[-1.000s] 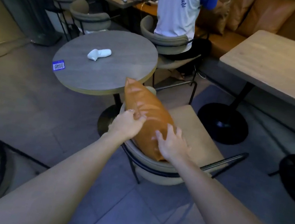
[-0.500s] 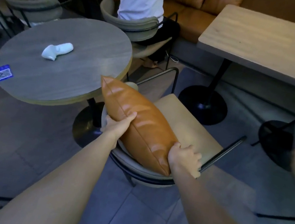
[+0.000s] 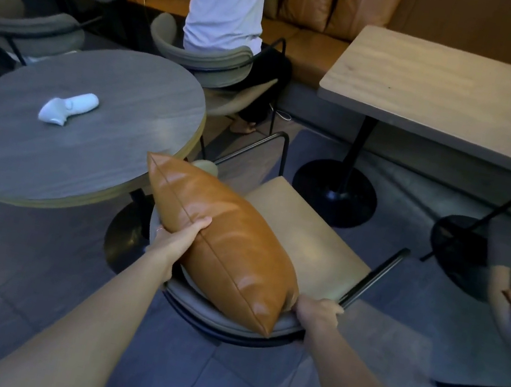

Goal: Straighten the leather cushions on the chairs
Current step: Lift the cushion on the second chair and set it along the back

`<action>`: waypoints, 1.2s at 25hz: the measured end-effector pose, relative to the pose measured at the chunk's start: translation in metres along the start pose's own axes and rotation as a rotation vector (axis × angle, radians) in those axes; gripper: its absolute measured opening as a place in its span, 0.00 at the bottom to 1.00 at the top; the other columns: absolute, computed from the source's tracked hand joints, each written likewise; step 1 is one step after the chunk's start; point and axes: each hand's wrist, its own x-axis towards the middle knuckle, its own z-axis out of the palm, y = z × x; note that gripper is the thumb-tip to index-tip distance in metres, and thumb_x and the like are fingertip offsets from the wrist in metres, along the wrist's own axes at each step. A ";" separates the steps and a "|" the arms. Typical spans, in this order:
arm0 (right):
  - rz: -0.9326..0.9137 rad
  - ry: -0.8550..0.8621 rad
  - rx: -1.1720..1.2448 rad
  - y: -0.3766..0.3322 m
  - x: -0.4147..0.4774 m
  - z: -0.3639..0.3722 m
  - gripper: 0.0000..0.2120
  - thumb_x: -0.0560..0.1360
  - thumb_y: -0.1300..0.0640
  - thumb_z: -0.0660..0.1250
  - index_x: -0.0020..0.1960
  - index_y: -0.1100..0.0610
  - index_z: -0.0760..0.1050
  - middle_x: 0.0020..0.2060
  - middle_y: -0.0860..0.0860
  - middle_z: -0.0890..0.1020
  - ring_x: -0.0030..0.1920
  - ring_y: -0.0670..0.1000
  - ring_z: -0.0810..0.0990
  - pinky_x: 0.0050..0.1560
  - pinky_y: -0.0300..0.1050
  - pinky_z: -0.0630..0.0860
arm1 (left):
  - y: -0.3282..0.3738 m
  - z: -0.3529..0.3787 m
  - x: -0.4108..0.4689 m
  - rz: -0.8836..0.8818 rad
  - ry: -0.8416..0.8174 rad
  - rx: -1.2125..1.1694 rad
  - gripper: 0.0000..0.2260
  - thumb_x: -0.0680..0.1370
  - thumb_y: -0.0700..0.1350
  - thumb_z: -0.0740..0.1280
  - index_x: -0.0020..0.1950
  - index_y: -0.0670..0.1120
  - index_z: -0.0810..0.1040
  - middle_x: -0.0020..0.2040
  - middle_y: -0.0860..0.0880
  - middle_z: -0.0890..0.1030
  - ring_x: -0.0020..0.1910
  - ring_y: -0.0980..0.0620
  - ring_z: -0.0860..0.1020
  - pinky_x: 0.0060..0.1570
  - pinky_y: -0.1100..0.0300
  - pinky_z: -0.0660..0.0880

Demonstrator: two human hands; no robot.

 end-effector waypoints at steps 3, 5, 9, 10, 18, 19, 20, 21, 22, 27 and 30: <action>-0.038 0.045 0.024 -0.009 -0.008 -0.018 0.51 0.72 0.50 0.69 0.80 0.61 0.37 0.56 0.57 0.73 0.62 0.67 0.76 0.46 0.61 0.83 | 0.002 0.009 -0.005 -0.003 -0.013 0.022 0.66 0.55 0.71 0.79 0.82 0.50 0.49 0.79 0.43 0.62 0.75 0.39 0.64 0.73 0.36 0.61; -0.099 0.056 0.009 -0.016 -0.003 -0.038 0.43 0.69 0.52 0.72 0.77 0.60 0.55 0.54 0.58 0.77 0.58 0.66 0.77 0.41 0.58 0.84 | 0.004 0.022 -0.015 -0.013 -0.013 0.015 0.63 0.59 0.68 0.79 0.83 0.49 0.48 0.79 0.43 0.62 0.75 0.38 0.64 0.72 0.35 0.62; -0.187 0.087 -0.009 -0.037 0.024 -0.091 0.34 0.64 0.53 0.76 0.67 0.58 0.69 0.54 0.60 0.80 0.54 0.65 0.80 0.47 0.62 0.84 | 0.013 0.071 -0.036 -0.044 -0.058 0.025 0.66 0.54 0.71 0.79 0.82 0.55 0.47 0.80 0.43 0.58 0.74 0.33 0.63 0.64 0.24 0.65; -0.221 0.097 -0.009 -0.042 0.030 -0.105 0.36 0.65 0.53 0.77 0.70 0.58 0.68 0.58 0.60 0.80 0.56 0.65 0.80 0.51 0.62 0.83 | 0.017 0.087 -0.039 -0.054 -0.057 0.029 0.68 0.51 0.72 0.79 0.82 0.56 0.46 0.80 0.43 0.57 0.74 0.32 0.63 0.61 0.22 0.66; -0.443 0.150 0.149 -0.061 0.064 -0.178 0.35 0.76 0.56 0.70 0.79 0.55 0.60 0.69 0.61 0.76 0.67 0.65 0.74 0.66 0.58 0.72 | 0.038 0.206 -0.058 -0.116 0.072 -0.006 0.70 0.49 0.75 0.75 0.79 0.59 0.37 0.79 0.40 0.56 0.72 0.27 0.63 0.57 0.19 0.67; -0.454 0.163 0.204 -0.060 0.065 -0.181 0.34 0.77 0.56 0.69 0.79 0.55 0.60 0.69 0.61 0.76 0.67 0.65 0.74 0.66 0.56 0.72 | 0.041 0.218 -0.056 -0.121 0.091 -0.010 0.70 0.48 0.76 0.73 0.79 0.60 0.35 0.79 0.39 0.55 0.71 0.27 0.63 0.57 0.19 0.66; -0.446 0.169 0.259 -0.058 0.066 -0.183 0.33 0.77 0.55 0.69 0.79 0.55 0.61 0.69 0.60 0.76 0.68 0.64 0.74 0.64 0.53 0.71 | 0.043 0.230 -0.053 -0.123 0.099 -0.025 0.70 0.48 0.76 0.72 0.78 0.60 0.34 0.80 0.39 0.54 0.72 0.26 0.62 0.57 0.18 0.65; -0.429 0.167 0.309 -0.054 0.067 -0.182 0.31 0.78 0.53 0.69 0.78 0.55 0.62 0.69 0.59 0.76 0.68 0.63 0.74 0.63 0.52 0.71 | 0.045 0.240 -0.051 -0.121 0.097 -0.049 0.69 0.50 0.75 0.72 0.78 0.60 0.32 0.80 0.38 0.53 0.72 0.26 0.61 0.58 0.18 0.65; -0.394 0.159 0.353 -0.049 0.067 -0.177 0.31 0.78 0.52 0.69 0.78 0.54 0.63 0.68 0.58 0.77 0.68 0.63 0.74 0.64 0.52 0.71 | 0.048 0.248 -0.052 -0.123 0.084 -0.069 0.68 0.53 0.75 0.72 0.78 0.59 0.31 0.80 0.37 0.53 0.73 0.26 0.61 0.58 0.18 0.64; -0.242 0.058 0.479 -0.041 0.054 -0.127 0.45 0.69 0.46 0.73 0.81 0.46 0.54 0.74 0.54 0.71 0.70 0.63 0.72 0.67 0.66 0.72 | 0.061 0.259 -0.061 -0.132 -0.065 -0.111 0.61 0.62 0.69 0.75 0.80 0.58 0.37 0.79 0.40 0.56 0.72 0.29 0.63 0.59 0.22 0.69; -0.098 0.013 0.599 -0.054 0.026 -0.075 0.55 0.69 0.47 0.76 0.81 0.39 0.39 0.77 0.55 0.65 0.71 0.66 0.69 0.65 0.68 0.72 | 0.064 0.236 -0.050 -0.122 -0.138 -0.172 0.53 0.65 0.63 0.77 0.80 0.56 0.47 0.77 0.40 0.63 0.70 0.31 0.67 0.60 0.24 0.70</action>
